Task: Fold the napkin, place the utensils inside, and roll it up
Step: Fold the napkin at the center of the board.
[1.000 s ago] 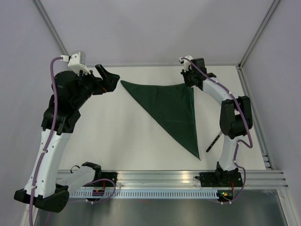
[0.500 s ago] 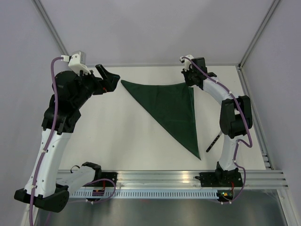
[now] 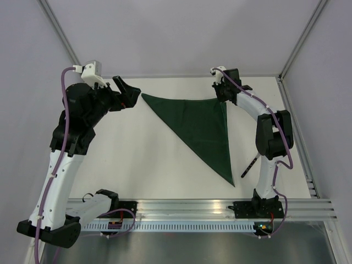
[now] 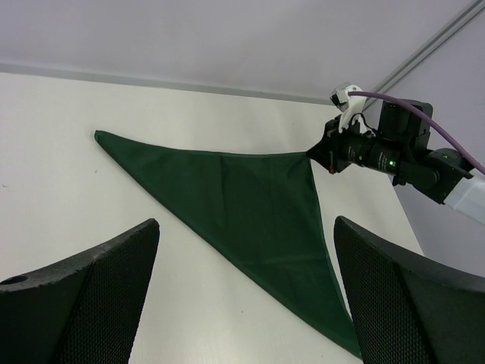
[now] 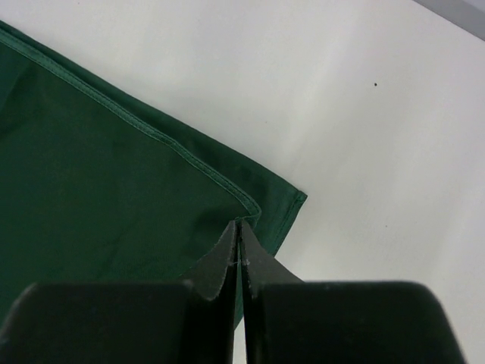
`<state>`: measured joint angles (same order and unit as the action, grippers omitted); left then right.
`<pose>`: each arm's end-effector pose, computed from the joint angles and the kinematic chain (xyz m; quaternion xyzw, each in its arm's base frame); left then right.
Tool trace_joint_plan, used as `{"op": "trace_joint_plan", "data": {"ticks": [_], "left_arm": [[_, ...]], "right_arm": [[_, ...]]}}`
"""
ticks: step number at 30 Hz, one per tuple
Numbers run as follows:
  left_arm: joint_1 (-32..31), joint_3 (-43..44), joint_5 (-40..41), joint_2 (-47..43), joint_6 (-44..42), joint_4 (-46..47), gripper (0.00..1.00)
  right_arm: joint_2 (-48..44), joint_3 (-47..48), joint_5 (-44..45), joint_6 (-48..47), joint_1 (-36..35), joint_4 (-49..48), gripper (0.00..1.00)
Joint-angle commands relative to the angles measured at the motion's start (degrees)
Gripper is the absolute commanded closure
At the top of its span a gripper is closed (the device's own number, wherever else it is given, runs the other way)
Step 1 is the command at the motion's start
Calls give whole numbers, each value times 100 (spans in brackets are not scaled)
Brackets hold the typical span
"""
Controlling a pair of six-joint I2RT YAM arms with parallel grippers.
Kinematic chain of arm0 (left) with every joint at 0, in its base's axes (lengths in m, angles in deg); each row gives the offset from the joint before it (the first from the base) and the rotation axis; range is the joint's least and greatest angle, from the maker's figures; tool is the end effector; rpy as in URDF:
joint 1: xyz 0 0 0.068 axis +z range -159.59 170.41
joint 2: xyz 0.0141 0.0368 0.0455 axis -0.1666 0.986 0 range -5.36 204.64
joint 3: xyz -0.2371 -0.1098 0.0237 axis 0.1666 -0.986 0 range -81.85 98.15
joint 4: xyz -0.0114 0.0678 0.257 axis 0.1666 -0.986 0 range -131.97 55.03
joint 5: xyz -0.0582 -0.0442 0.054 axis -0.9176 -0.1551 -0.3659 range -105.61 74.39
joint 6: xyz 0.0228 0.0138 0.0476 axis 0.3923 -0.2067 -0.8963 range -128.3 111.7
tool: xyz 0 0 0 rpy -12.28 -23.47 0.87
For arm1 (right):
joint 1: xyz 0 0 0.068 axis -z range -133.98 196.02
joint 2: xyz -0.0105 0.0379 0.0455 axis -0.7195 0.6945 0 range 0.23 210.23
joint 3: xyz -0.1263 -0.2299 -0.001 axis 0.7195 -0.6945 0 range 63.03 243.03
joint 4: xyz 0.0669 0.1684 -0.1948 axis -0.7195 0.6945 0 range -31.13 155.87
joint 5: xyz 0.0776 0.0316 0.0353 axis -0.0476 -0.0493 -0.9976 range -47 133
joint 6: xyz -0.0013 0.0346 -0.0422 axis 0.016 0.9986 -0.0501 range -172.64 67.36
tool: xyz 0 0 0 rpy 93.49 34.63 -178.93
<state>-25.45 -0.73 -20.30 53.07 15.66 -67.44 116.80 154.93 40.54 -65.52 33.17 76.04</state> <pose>0.1952 -0.0585 0.4623 -0.0277 0.7641 -0.2486 0.5946 0.4557 0.1055 0.2164 -0.2117 0.8879 0.0195 0.4079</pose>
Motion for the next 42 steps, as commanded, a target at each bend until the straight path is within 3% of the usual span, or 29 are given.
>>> {"op": "trace_joint_plan", "data": {"ticks": [1,3,4,8,14,18,24,32,42], "left_arm": [[12,-122,-120,1,231,241,0],[12,-184,-181,-8,223,302,0],[12,-254,-208,10,231,329,0],[12,-404,-278,-8,240,434,0],[-5,-834,-708,45,310,873,1],[-58,-1151,-797,151,267,1137,1],[-320,-1336,-903,344,91,1366,2],[-2524,-1310,-95,1836,-59,2156,6],[-4512,33,617,4552,-375,2763,16]], "right_arm": [[58,276,211,5,45,-38,93],[41,311,211,66,71,-38,62],[23,329,211,102,89,-12,41],[-64,565,211,216,159,172,26],[-354,803,185,584,370,638,24],[-635,838,-342,945,870,1068,25],[-1285,312,-615,1130,1467,1263,26],[-2331,-646,-1555,1271,2802,1491,27],[-3870,-1684,-1600,1157,3692,1667,28]]}}
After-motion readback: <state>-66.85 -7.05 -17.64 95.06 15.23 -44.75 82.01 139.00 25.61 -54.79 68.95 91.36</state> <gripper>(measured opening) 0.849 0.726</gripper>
